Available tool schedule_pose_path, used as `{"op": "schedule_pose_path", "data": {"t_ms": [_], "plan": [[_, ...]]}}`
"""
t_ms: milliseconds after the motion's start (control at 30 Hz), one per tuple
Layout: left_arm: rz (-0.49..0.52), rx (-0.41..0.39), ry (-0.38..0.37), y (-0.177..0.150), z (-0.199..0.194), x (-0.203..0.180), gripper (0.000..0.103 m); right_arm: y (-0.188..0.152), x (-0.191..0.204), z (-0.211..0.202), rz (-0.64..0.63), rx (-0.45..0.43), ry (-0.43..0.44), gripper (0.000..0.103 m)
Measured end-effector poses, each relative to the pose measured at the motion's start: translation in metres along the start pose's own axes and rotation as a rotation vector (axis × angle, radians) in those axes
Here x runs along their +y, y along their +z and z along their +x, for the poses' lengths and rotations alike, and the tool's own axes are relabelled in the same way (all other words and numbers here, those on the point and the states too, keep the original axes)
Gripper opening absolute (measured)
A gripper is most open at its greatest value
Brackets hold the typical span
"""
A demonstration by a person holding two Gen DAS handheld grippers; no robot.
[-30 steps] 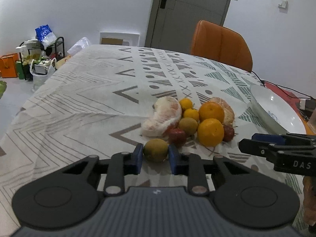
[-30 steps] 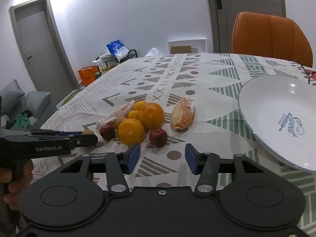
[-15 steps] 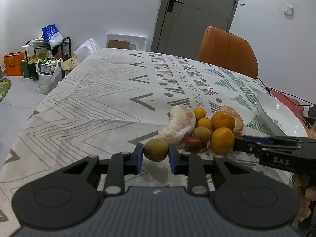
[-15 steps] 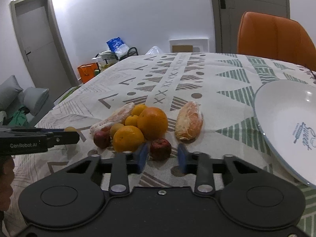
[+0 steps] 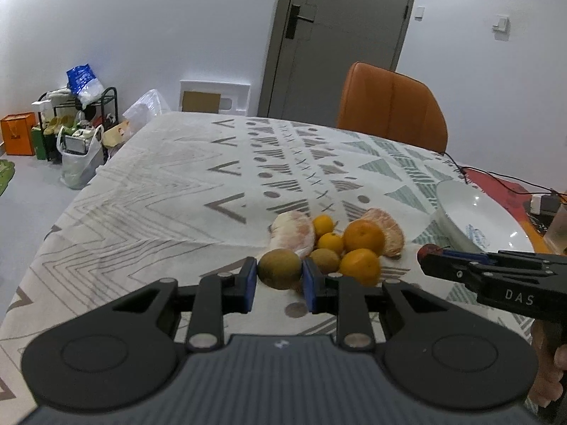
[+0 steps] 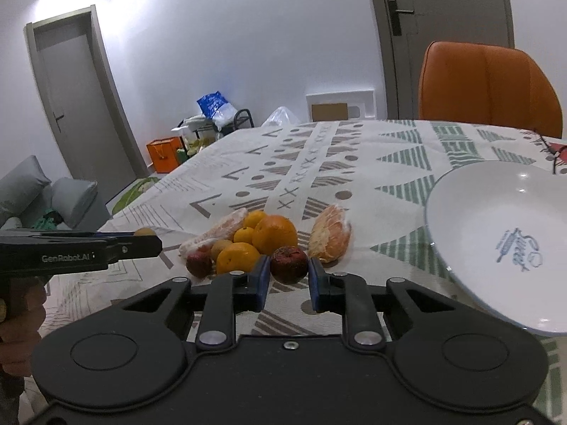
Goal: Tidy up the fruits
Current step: 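Carry the red plum to the white plate and release it with the right tool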
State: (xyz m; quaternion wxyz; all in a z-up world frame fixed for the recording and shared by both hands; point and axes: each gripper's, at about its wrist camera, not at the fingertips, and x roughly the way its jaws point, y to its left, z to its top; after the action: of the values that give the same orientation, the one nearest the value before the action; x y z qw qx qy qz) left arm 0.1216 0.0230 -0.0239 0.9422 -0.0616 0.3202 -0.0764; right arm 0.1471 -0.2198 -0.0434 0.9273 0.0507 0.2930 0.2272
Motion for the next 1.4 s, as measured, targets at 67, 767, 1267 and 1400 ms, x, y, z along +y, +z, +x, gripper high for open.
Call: {"op": "schedule_pose_path", "data": {"t_ms": [67,767,1267,1400], "plan": [[0.008,-0.006,-0.006,0.002,-0.002,-0.005,0.026,0.001,-0.003,-0.006,0.004,-0.015,-0.004,0.021],[0.093,-0.038,-0.049,0.013,-0.003,-0.063,0.026,-0.002,-0.052,-0.053,0.061,-0.098,-0.088,0.021],[0.136,-0.025,-0.087,0.017,0.017,-0.106,0.026,-0.010,-0.104,-0.074,0.128,-0.117,-0.183,0.021],[0.149,-0.022,-0.098,0.019,0.022,-0.117,0.026,-0.012,-0.113,-0.078,0.138,-0.121,-0.198,0.021]]}}
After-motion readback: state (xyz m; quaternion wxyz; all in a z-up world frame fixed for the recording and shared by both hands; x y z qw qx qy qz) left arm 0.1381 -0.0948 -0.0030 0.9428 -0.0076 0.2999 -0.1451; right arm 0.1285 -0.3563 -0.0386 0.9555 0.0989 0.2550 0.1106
